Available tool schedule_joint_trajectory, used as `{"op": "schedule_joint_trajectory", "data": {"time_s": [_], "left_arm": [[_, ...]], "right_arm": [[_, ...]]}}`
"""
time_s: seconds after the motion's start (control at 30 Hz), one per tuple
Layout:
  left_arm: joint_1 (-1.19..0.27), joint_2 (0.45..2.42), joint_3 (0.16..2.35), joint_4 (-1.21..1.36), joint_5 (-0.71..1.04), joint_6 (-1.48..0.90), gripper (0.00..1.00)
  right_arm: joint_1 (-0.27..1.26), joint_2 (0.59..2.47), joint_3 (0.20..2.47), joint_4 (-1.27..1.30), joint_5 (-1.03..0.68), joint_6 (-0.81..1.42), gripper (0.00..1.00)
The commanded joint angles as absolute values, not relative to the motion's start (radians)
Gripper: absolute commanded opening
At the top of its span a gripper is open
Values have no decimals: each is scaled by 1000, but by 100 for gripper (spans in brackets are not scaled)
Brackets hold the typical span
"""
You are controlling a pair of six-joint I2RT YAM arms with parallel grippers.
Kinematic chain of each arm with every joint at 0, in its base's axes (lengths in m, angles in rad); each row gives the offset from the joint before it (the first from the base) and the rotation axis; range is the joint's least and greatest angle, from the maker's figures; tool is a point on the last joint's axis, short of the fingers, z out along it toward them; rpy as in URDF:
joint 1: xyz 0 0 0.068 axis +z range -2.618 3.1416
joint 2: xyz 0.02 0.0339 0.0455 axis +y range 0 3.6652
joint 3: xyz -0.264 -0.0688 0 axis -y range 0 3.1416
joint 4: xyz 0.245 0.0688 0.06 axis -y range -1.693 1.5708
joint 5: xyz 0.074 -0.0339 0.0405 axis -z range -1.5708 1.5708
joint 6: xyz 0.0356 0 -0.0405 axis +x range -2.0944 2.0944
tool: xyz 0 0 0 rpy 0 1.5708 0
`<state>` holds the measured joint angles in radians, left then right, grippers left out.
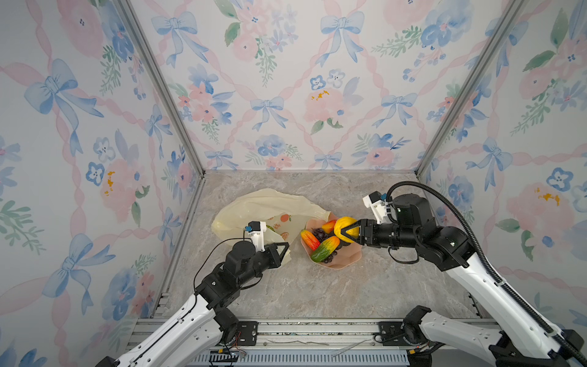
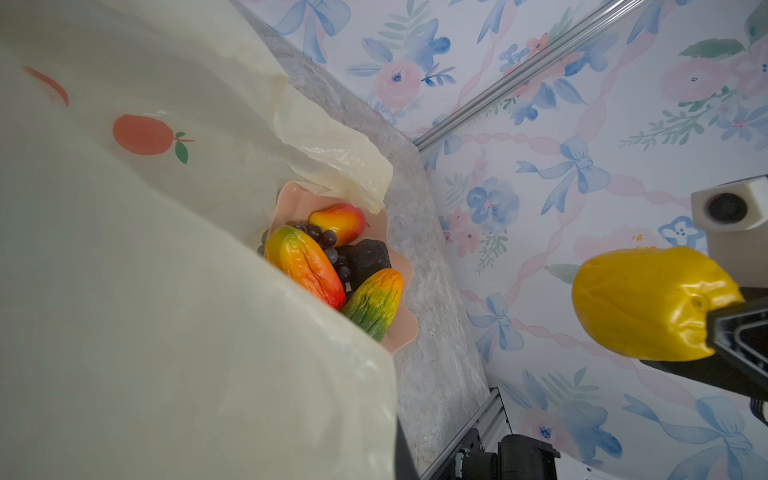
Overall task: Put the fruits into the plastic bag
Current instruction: 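Lift the yellow fruit and carry it into the bag with the right gripper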
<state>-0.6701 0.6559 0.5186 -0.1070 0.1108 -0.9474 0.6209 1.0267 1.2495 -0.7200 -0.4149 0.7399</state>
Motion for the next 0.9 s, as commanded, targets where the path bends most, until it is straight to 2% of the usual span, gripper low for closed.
{"op": "schedule_joint_trajectory", "data": {"time_s": [0.0, 0.27, 0.47, 0.87], "left_arm": [[-658, 665, 566, -103, 146, -901, 0], [-630, 712, 622, -102, 219, -866, 0], [-601, 736, 646, -103, 268, -854, 0], [-571, 752, 661, -102, 316, -855, 0]], "right_arm": [[610, 1010, 1220, -537, -528, 874, 57], [676, 1109, 1212, -380, -565, 942, 57], [730, 1293, 1248, -293, -583, 939, 57], [735, 1602, 1320, -184, -647, 941, 56]]}}
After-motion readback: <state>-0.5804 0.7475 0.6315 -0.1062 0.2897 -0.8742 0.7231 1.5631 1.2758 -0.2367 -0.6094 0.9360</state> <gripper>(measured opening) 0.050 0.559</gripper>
